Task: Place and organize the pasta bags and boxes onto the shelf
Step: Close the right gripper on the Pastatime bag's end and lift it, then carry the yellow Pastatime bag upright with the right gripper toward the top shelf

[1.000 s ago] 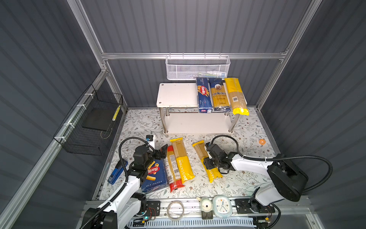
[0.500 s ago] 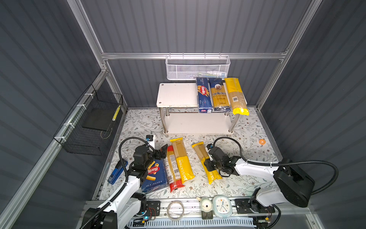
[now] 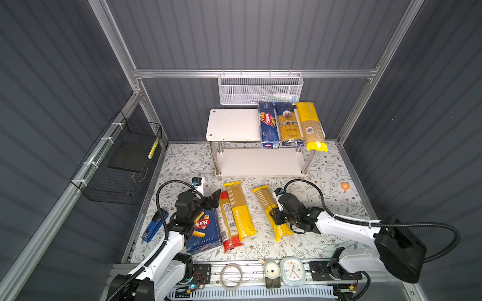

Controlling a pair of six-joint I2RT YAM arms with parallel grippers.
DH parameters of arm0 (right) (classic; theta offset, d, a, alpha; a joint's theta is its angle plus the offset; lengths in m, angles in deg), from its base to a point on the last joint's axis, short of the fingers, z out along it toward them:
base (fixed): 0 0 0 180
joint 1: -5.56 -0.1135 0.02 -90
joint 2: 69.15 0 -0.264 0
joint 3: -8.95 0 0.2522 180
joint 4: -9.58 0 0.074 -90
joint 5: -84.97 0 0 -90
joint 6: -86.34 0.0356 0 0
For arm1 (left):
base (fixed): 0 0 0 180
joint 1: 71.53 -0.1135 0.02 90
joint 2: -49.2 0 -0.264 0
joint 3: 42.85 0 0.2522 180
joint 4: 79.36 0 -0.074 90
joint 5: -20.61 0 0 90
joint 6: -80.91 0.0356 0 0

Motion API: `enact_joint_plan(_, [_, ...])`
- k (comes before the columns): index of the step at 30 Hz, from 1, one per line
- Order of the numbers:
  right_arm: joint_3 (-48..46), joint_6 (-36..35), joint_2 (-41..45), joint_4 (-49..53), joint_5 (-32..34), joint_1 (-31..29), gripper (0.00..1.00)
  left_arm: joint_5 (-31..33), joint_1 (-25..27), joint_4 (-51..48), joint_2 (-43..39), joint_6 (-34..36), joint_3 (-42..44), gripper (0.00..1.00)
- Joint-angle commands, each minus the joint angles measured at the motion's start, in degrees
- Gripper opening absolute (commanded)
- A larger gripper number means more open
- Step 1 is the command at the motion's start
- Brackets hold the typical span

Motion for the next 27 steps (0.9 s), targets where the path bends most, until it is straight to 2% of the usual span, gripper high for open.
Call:
enact_joint_plan(1, [2.2,0.4,3.9,-3.8,-0.1,-0.1,0.25,0.5,0.3,-0.5,-0.5,-0.7,-0.1,1.00])
enact_joint_plan(15, [5.6,-0.3,7.7,0.2,-0.1,-0.2,0.20,0.5,0.3,-0.5,-0.6,-0.7,0.0,1.00])
enact_joint_plan(27, [16.1,-4.0,8.4,5.2,-1.8,-2.6,0.19,0.3,0.3,-0.4,-0.8,-0.6,0.2,1.00])
